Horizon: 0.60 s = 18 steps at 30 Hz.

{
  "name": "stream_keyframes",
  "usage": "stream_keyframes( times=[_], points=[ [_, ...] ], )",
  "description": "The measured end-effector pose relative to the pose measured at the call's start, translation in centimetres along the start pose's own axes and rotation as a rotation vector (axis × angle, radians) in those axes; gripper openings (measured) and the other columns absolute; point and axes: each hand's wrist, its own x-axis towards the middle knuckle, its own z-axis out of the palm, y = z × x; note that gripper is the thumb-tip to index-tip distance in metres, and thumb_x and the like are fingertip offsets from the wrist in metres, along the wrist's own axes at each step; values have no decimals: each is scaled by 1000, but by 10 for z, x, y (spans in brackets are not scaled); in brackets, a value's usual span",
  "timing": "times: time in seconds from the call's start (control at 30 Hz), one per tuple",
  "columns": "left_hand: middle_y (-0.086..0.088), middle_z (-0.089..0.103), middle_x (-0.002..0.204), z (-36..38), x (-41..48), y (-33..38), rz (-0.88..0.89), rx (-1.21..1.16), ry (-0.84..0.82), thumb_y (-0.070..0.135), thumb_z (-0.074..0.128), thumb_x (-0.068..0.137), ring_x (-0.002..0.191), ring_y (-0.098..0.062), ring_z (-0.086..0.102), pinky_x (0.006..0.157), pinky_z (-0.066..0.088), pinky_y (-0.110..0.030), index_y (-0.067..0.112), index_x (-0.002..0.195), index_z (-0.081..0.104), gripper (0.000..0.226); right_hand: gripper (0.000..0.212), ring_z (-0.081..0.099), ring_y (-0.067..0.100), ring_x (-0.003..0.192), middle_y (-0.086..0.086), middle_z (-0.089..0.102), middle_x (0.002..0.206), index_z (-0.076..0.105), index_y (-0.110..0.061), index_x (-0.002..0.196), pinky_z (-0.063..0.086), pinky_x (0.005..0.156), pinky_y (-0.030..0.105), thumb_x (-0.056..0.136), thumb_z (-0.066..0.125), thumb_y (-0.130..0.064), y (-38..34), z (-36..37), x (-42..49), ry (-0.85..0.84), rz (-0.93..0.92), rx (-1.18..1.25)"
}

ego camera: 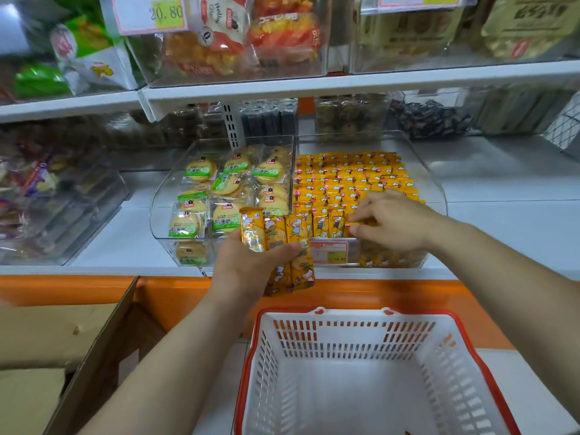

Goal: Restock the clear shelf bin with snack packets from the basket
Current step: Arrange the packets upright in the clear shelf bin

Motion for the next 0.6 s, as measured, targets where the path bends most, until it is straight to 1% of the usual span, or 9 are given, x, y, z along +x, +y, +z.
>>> stream_keyframes(
  times=[0.1,0.17,0.23,0.3,0.37,0.43,0.47,0.53,0.6],
  points=[
    [5,79,75,3,-1,-1,-12,2,-10,21,91,71,66,-17,78,48,58,-26,17,102,67,39,46,42,17,120,-8,54,126,61,-33,132,44,97,39,93,53,-56,-10,2,-11,172,-1,-3],
    [4,79,77,6,-2,-1,-15,17,-22,25,92,69,69,-18,78,53,61,-29,18,101,68,41,41,52,8,107,-17,57,115,60,-38,131,45,85,28,92,57,-52,-25,3,-20,294,-24,261],
    [3,80,80,10,-2,-2,-15,32,-37,27,93,68,72,-18,79,61,64,-34,19,102,69,41,39,62,5,99,-24,61,110,55,-49,132,51,78,25,94,59,-48,-43,3,-27,237,-44,654],
    [2,80,81,13,-3,-2,-5,42,-65,26,92,70,73,-19,79,63,63,-36,20,102,71,39,41,64,10,106,-23,59,116,48,-58,134,56,85,33,97,58,-44,-57,4,-31,103,-78,904],
    [-1,81,85,15,-6,-2,10,32,-123,26,91,69,77,-22,79,64,64,-38,20,103,73,39,39,61,14,109,-8,59,119,50,-58,132,56,83,34,98,58,-41,-65,4,-33,65,-102,975],
    [-6,81,89,15,-11,-1,25,-7,-186,30,91,63,80,-26,79,63,64,-38,23,97,76,38,34,60,25,105,9,58,116,60,-53,126,57,84,39,97,62,-36,-66,1,-35,79,-92,984],
    [-7,81,90,14,-12,0,27,-26,-207,32,90,61,81,-27,79,61,63,-36,25,94,77,36,31,61,26,101,11,57,110,64,-51,121,57,82,40,95,65,-34,-65,-1,-36,67,-88,1011],
    [-6,81,90,13,-16,1,20,-35,-215,35,88,59,81,-26,79,60,63,-33,28,90,78,34,27,65,20,99,4,61,107,69,-49,113,59,81,35,90,71,-34,-60,-4,-38,23,-85,1060],
    [-4,81,88,11,-17,2,9,-15,-178,40,87,56,79,-24,79,59,62,-35,23,95,76,43,25,66,10,103,-7,69,111,72,-46,106,62,79,33,86,76,-31,-52,-8,-39,33,-57,1080]
  ],
)
